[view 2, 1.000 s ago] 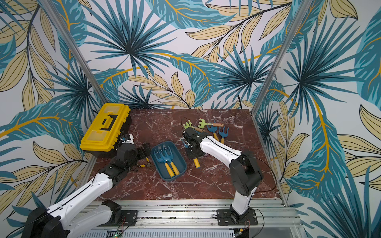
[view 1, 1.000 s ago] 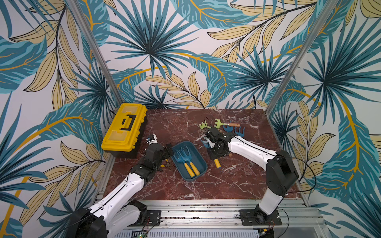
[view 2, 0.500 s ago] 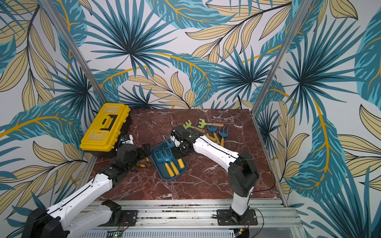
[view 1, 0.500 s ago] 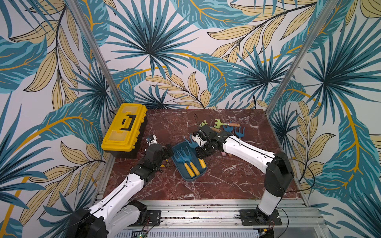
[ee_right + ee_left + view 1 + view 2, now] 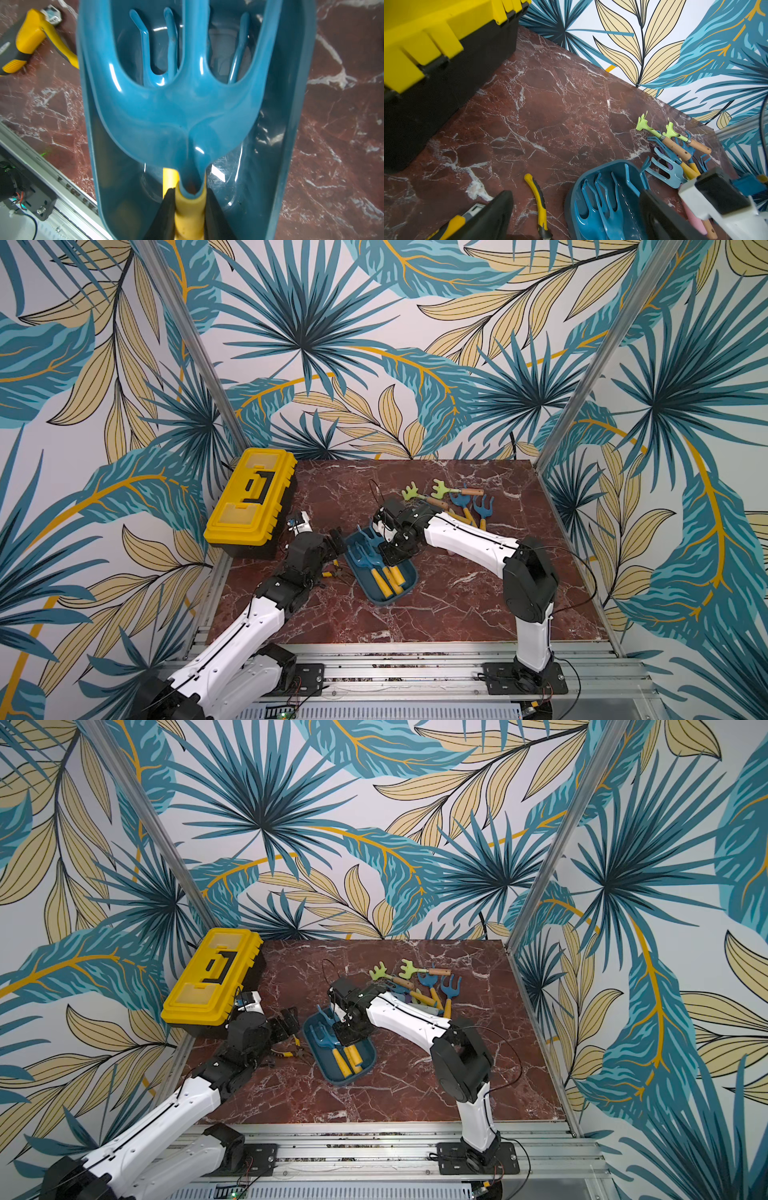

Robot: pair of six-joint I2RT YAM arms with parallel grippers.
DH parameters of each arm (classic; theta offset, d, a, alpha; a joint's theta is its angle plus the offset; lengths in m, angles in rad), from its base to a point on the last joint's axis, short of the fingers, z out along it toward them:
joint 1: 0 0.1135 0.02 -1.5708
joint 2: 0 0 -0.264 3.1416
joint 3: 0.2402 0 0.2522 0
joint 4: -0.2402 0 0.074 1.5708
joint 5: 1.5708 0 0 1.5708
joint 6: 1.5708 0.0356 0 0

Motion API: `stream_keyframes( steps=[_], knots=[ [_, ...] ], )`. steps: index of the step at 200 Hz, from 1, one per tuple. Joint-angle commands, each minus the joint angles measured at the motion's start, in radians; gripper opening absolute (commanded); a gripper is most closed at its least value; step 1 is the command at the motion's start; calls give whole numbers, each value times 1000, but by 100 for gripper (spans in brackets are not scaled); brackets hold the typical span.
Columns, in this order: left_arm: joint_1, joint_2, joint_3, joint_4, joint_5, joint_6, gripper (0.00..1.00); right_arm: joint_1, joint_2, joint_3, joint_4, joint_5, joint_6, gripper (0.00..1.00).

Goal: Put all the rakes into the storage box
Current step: Place the rake in the storage box.

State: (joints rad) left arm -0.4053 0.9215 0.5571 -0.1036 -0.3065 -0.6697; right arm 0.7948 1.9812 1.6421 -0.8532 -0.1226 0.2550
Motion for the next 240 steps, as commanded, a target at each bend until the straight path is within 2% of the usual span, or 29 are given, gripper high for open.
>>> stream_keyframes(
  steps=[1,128,149,158,178,240],
  knots=[
    [7,-17,-30,-15,-22,-1,100,3,15,19,-36,17,9,11],
    [6,-17,-38,2,-6,4,100,3,101,39,-39,35,19,16],
    [7,-17,-37,6,4,3,100,3,106,48,-40,38,26,26],
    [7,-17,-38,8,9,3,100,3,98,47,-40,47,31,36],
    [8,-6,-38,19,22,5,100,3,70,41,-41,56,34,46],
    [6,61,-18,65,171,18,100,2,-81,-2,-40,133,50,59]
  ],
)
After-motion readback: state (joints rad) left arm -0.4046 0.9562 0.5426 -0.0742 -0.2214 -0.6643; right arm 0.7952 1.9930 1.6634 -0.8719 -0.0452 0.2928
